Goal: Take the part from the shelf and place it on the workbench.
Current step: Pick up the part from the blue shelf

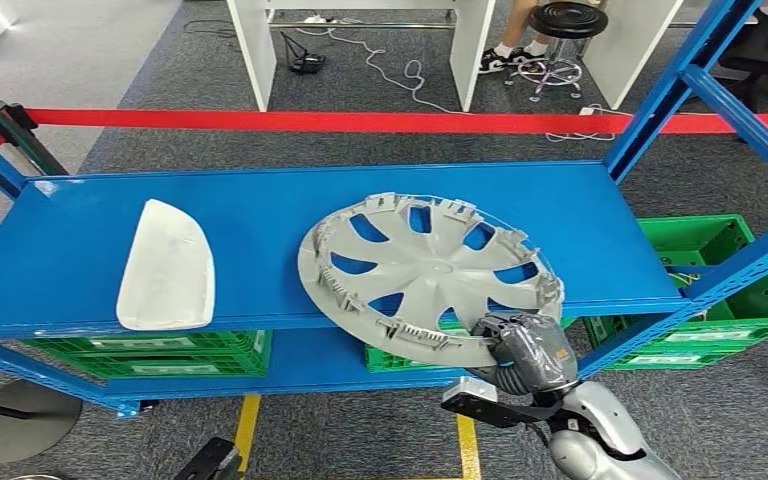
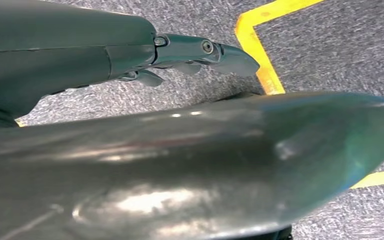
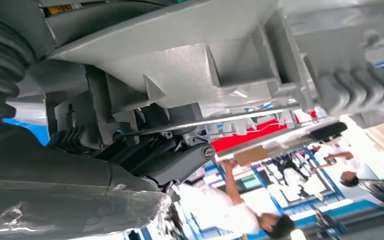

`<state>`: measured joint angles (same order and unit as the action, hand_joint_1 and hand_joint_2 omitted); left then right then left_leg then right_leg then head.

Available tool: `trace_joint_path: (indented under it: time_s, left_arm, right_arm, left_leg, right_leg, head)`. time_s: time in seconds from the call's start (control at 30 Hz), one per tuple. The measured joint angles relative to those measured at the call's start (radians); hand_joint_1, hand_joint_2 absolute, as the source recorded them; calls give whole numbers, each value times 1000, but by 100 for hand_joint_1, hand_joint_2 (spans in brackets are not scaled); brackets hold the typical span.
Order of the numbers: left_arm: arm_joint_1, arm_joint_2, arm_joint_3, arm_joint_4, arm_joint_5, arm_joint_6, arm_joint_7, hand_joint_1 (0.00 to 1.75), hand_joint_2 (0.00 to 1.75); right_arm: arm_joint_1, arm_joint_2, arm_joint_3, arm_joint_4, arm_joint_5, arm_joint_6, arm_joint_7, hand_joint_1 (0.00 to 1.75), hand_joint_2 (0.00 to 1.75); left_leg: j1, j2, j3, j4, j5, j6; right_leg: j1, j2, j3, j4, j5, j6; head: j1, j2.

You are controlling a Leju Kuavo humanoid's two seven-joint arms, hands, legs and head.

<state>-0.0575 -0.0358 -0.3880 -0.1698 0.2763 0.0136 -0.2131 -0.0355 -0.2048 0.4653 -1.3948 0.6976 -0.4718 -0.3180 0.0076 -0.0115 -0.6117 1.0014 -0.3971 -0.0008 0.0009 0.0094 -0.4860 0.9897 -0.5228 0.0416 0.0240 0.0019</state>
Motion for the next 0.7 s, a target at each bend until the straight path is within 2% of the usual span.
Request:
trace_joint_path:
  time_s: [0.13, 0.27, 0.43, 0.57, 0.7]
  left_arm:
    - [1, 0, 0, 0, -12, 18, -66, 0, 0]
    - [-1, 1, 0, 0, -31, 34, -153, 0, 175]
    - [-1, 1, 0, 0, -44, 26, -247, 0, 175]
    - [-1, 3, -2, 0, -54, 26, -263, 0, 175]
    - [-1, 3, -2, 0, -40, 17, -272, 0, 175]
  right_arm:
    - [9, 23, -66, -61, -307, 164, -90, 175, 175]
    - [40, 50, -133, -140, -478, 286, -130, 175, 175]
    - [81, 74, -201, -225, -707, 435, -150, 175, 175]
    - [99, 86, -243, -268, -850, 539, -141, 175, 175]
    - [108, 97, -272, -301, -928, 604, -138, 175, 175]
  left_leg:
    - [0, 2, 2, 0, 0, 0]
    - [0, 2, 2, 0, 0, -1]
    - [0, 1, 1, 0, -1, -1]
    - [0, 1, 0, 0, -1, -1]
    - [0, 1, -1, 0, -1, 0]
  right_leg:
    - [0, 3, 0, 0, 0, 0]
    - [0, 2, 1, 0, 0, 0]
    - [0, 2, 1, 0, 0, 0]
    - [0, 1, -1, 0, 0, 0]
    - [0, 1, -1, 0, -1, 0]
  head:
    - [0, 0]
    - [0, 0]
    - [0, 0]
    - [0, 0]
    - [0, 0]
